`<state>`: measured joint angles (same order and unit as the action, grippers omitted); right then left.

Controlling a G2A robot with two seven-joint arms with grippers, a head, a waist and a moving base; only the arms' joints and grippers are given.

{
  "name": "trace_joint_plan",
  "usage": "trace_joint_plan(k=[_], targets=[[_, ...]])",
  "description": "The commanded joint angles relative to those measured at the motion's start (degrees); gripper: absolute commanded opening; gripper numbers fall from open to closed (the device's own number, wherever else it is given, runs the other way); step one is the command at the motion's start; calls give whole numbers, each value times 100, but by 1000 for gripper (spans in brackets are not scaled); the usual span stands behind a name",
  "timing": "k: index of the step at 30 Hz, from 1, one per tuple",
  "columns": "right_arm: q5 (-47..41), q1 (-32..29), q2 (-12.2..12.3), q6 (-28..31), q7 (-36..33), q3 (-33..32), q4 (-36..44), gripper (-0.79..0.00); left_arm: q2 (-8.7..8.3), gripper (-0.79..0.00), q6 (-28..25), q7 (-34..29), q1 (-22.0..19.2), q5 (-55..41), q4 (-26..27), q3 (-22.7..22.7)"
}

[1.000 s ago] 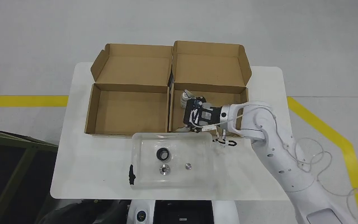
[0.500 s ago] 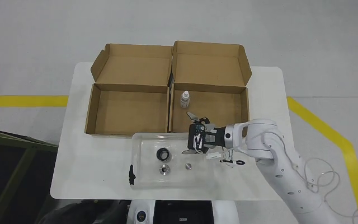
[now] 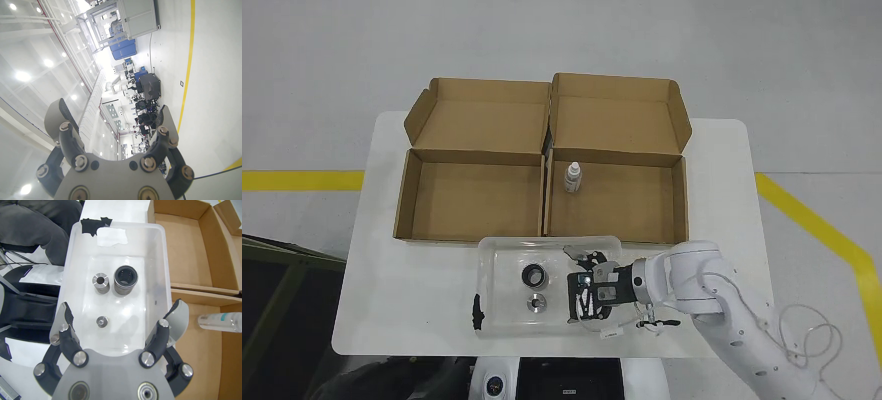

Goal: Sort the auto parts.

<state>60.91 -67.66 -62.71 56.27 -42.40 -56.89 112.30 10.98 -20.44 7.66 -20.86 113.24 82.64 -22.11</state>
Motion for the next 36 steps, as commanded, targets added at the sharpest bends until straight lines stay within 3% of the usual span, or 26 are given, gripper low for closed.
trace_joint_plan(k=[1, 27, 36], targets=[[2, -20, 9, -18, -28, 68, -28, 0, 0, 0, 0, 0, 0, 0, 0, 0], [709, 293, 59, -592, -397, 535, -306, -49, 0, 0, 0, 0, 0, 0, 0, 0], [856, 413, 39, -701, -725, 834, -432, -99, 0, 0, 0, 0, 0, 0, 0, 0]])
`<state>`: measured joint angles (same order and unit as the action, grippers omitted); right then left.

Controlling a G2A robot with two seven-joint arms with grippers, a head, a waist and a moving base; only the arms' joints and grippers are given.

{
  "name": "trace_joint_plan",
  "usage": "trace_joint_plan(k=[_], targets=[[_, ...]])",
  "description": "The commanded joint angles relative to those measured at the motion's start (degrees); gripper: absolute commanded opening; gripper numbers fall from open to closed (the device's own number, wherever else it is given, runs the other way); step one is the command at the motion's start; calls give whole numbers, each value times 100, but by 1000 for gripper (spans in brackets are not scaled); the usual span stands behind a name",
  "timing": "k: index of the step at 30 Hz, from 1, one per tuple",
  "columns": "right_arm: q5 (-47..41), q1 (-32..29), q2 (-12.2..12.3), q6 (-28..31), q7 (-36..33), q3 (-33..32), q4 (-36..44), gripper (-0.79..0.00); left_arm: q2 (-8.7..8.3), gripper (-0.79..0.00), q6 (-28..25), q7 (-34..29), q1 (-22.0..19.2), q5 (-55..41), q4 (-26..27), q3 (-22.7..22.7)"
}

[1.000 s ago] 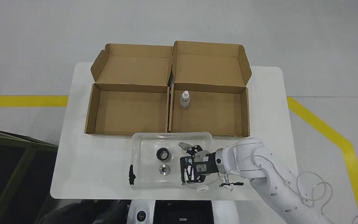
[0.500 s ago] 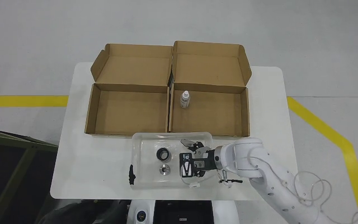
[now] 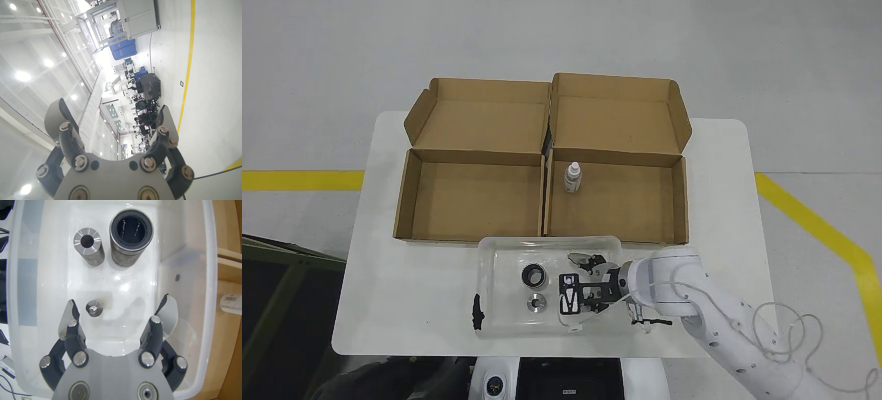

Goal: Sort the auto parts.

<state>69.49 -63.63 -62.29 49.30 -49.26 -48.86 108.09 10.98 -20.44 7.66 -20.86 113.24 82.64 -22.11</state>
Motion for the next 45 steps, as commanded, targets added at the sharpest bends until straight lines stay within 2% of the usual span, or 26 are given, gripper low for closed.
trace_joint_plan(k=[1, 3, 5, 7, 17, 21, 23, 33, 37, 42, 45], targets=[[-4, 22, -4, -9, -81, 62, -18, -102, 0, 0, 0, 0, 0, 0, 0, 0], [-43, 37, -9, -19, -136, 121, -42, -123, 0, 0, 0, 0, 0, 0, 0, 0], [-68, 56, -12, -20, -198, 180, -67, -194, 0, 0, 0, 0, 0, 0, 0, 0], [-96, 78, -17, -17, -248, 239, -97, -323, 0, 0, 0, 0, 0, 0, 0, 0], [-201, 200, -28, -71, -518, 441, -152, -434, 0, 0, 0, 0, 0, 0, 0, 0], [-282, 210, -14, -73, -601, 458, -149, -616, 0, 0, 0, 0, 0, 0, 0, 0], [-345, 218, -7, -60, -623, 464, -153, -776, 0, 0, 0, 0, 0, 0, 0, 0], [-533, 338, 14, -74, -387, 413, 19, -785, 0, 0, 0, 0, 0, 0, 0, 0], [-579, 339, 43, -46, -32, 259, 169, -785, 0, 0, 0, 0, 0, 0, 0, 0], [-867, 301, 106, 260, 595, -39, 209, -785, 0, 0, 0, 0, 0, 0, 0, 0], [-806, 289, 150, 349, 649, -180, 369, -785, 0, 0, 0, 0, 0, 0, 0, 0]])
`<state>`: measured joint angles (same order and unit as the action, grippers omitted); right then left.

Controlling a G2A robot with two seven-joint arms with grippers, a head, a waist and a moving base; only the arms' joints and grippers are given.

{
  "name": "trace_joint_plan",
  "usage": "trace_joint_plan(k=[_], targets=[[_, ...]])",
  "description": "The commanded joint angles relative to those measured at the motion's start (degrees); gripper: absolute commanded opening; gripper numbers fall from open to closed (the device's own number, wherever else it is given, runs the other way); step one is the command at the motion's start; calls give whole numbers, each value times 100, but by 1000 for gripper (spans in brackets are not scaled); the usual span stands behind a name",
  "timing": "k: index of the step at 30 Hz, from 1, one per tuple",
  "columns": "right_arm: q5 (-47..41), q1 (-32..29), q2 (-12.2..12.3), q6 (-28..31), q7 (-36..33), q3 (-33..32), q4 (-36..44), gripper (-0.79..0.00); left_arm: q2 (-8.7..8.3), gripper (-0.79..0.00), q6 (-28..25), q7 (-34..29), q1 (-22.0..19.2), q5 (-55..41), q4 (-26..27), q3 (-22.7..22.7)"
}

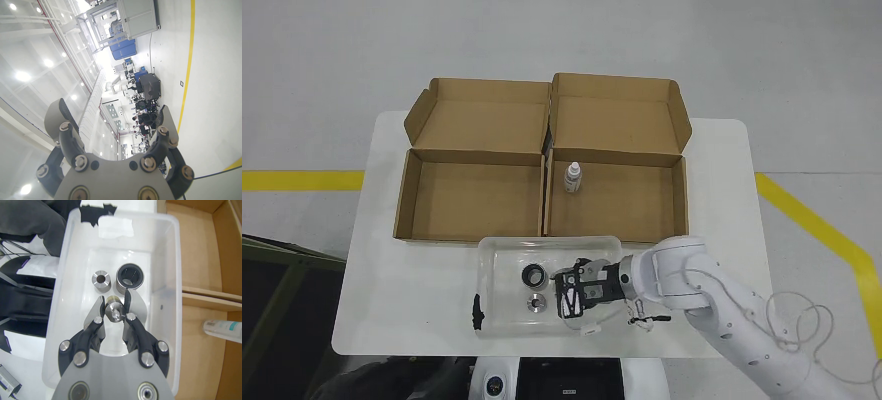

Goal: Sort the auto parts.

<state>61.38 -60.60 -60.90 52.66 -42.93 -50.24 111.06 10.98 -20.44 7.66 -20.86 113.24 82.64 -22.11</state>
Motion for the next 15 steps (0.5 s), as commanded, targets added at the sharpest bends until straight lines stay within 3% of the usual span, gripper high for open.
trace_joint_plan(k=[1, 15], targets=[[2, -16, 24, 33, 47, -91, 154, -785, 0, 0, 0, 0, 0, 0, 0, 0], [431, 68, 53, -308, 1613, -695, 509, -785, 0, 0, 0, 0, 0, 0, 0, 0]])
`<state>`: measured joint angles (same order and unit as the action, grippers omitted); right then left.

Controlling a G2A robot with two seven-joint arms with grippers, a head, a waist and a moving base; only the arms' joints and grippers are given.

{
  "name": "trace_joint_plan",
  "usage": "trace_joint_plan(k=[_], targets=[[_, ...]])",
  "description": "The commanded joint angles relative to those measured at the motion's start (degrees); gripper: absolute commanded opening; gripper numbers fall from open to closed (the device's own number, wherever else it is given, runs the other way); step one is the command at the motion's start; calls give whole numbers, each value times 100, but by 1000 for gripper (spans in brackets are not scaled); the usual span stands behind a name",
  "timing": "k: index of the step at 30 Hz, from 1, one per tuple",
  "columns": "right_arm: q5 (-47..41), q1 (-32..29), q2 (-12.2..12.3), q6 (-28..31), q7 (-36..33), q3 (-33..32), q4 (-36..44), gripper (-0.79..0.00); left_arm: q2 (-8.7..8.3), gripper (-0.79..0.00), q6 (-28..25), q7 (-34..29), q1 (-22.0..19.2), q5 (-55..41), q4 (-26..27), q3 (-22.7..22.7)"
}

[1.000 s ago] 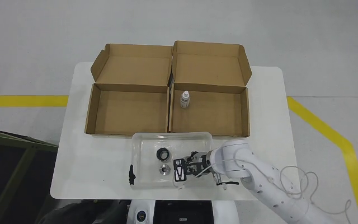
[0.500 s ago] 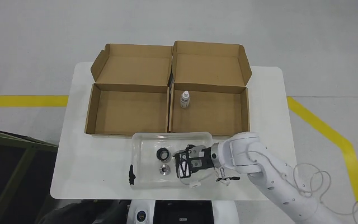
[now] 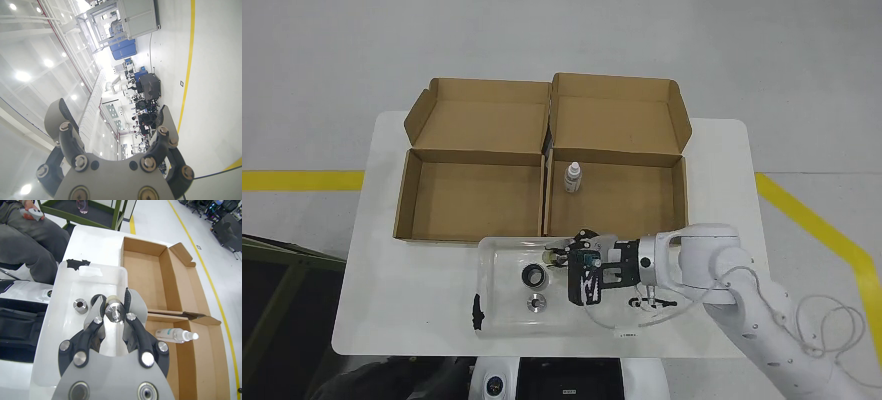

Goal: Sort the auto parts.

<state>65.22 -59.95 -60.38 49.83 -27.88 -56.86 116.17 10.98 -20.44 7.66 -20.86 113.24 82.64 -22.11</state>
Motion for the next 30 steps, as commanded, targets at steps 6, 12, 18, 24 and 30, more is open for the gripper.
trace_joint_plan(k=[6, 12, 18, 24, 30], targets=[[250, -55, 9, -171, 614, -200, -25, -785, 0, 0, 0, 0, 0, 0, 0, 0], [282, -127, 37, -238, 907, -450, -11, -785, 0, 0, 0, 0, 0, 0, 0, 0], [229, -104, 61, -235, 988, -659, -53, -785, 0, 0, 0, 0, 0, 0, 0, 0], [182, -85, 80, -215, 1042, -800, -120, -785, 0, 0, 0, 0, 0, 0, 0, 0], [168, -24, 79, -178, 1089, -794, -218, -785, 0, 0, 0, 0, 0, 0, 0, 0]])
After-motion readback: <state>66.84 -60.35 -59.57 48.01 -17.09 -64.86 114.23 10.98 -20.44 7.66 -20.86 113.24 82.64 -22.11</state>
